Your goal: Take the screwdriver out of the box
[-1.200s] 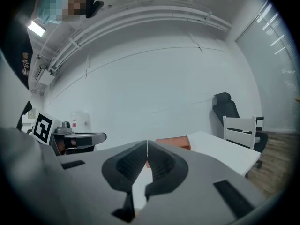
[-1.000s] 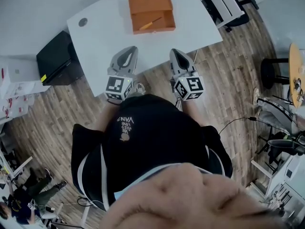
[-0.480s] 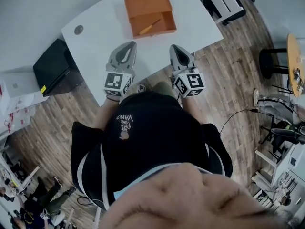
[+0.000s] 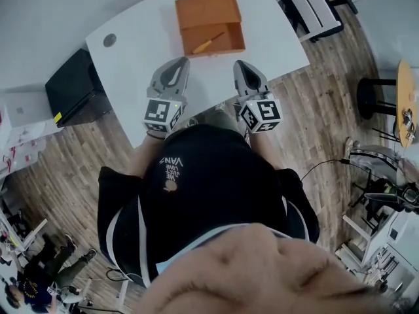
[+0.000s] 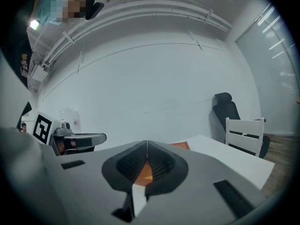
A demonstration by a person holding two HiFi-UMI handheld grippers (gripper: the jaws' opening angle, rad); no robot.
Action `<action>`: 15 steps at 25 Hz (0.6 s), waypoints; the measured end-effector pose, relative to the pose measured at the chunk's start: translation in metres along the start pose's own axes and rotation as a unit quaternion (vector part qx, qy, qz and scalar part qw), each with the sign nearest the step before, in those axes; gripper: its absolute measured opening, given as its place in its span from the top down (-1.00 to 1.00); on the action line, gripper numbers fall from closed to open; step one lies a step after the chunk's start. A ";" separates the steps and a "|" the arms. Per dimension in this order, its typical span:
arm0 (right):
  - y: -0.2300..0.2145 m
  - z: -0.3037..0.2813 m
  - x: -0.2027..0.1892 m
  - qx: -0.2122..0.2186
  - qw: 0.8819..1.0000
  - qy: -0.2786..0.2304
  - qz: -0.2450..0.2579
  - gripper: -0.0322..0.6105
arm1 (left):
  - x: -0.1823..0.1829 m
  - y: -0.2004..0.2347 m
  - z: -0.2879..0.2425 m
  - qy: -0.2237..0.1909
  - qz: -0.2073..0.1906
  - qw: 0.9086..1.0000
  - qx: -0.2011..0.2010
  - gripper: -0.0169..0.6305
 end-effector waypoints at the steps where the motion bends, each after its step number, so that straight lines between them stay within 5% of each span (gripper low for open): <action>1: -0.003 -0.005 0.001 0.004 1.000 0.000 0.000 0.86 | 0.001 0.002 -0.004 0.000 0.000 1.000 0.004 0.86; 15: -0.053 -0.059 0.015 0.046 0.999 0.001 0.006 0.86 | 0.013 0.015 -0.068 -0.004 0.015 0.999 0.036 0.86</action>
Point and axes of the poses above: the fingertips, and each gripper's own axes: z backward along the fingers, y to its left, x out of its top, the point moved 3 cm from there along z, backward along the fingers, and after that the axes turned 7 degrees about z, right-handed, at the moved point
